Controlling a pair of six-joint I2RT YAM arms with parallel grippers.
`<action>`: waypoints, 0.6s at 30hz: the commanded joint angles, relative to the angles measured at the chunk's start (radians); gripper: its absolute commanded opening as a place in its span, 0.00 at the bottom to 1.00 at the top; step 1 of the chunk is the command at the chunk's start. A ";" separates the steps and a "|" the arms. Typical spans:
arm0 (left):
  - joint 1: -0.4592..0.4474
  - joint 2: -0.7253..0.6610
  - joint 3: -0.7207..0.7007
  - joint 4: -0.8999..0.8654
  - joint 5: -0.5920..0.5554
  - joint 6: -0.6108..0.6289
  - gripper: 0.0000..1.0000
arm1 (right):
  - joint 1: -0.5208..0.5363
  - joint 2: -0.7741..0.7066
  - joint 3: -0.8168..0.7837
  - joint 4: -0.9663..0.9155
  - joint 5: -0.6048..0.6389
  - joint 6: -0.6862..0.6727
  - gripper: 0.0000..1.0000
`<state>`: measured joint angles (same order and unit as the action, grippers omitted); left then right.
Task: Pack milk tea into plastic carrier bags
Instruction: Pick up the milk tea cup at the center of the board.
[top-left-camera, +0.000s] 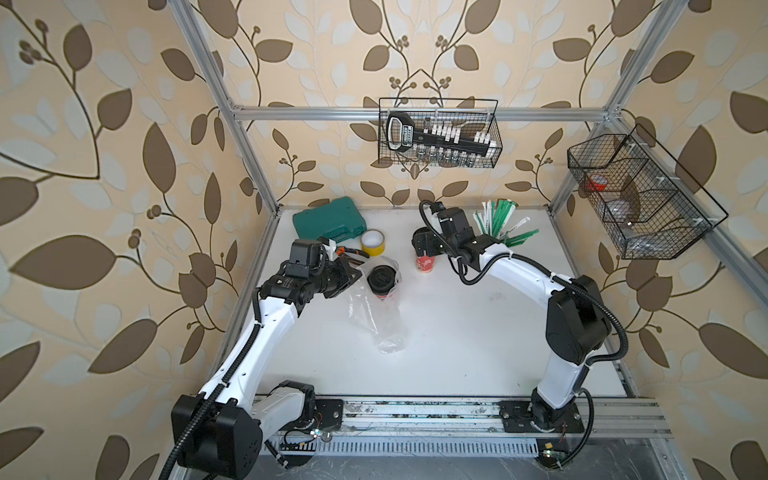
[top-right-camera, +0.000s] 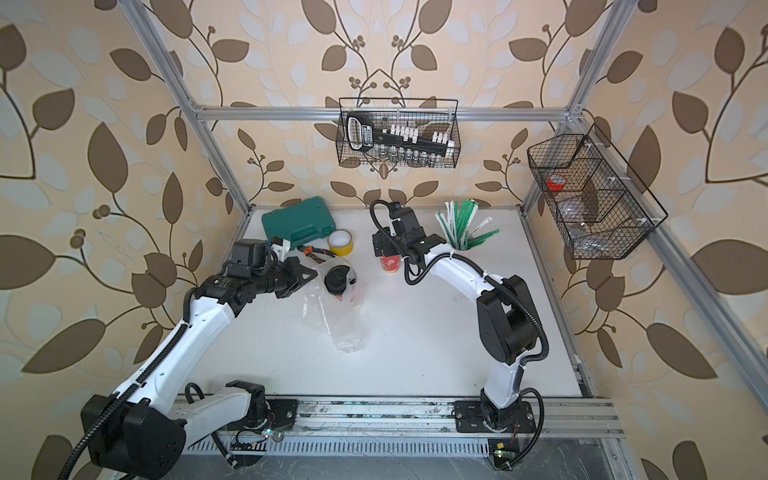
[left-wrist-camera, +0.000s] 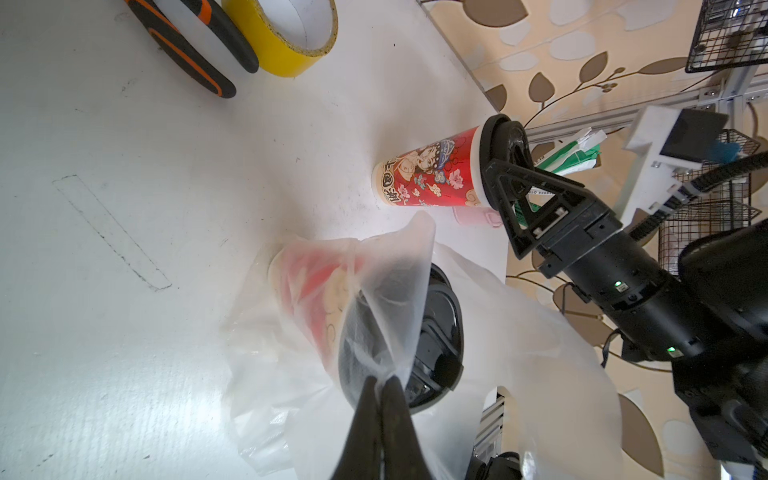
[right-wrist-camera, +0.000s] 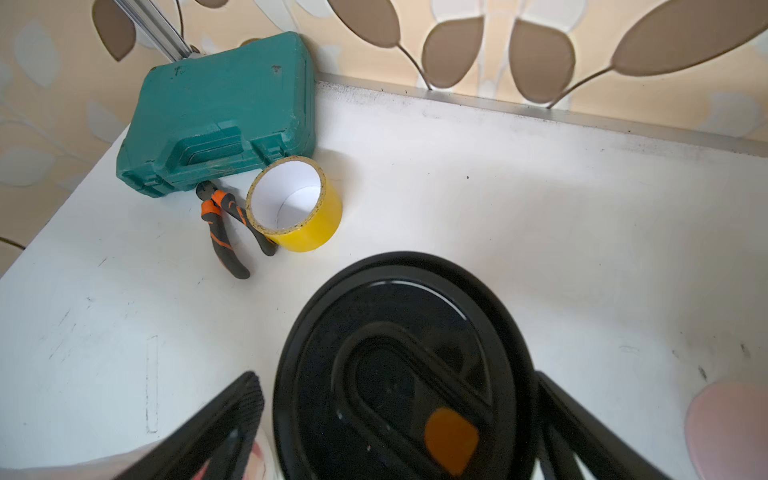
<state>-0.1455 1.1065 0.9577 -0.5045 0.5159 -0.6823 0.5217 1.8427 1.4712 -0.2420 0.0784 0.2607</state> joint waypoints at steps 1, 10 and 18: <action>-0.009 -0.001 0.028 0.011 0.001 0.006 0.00 | 0.004 0.035 0.040 -0.015 0.012 -0.012 0.99; -0.010 0.003 0.033 0.014 0.005 0.005 0.00 | 0.005 0.072 0.076 -0.041 0.037 -0.019 1.00; -0.009 0.004 0.035 0.014 0.009 -0.002 0.00 | 0.006 0.070 0.095 -0.056 0.047 -0.020 0.97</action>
<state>-0.1452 1.1069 0.9577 -0.5041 0.5159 -0.6830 0.5217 1.9133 1.5402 -0.2733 0.1055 0.2497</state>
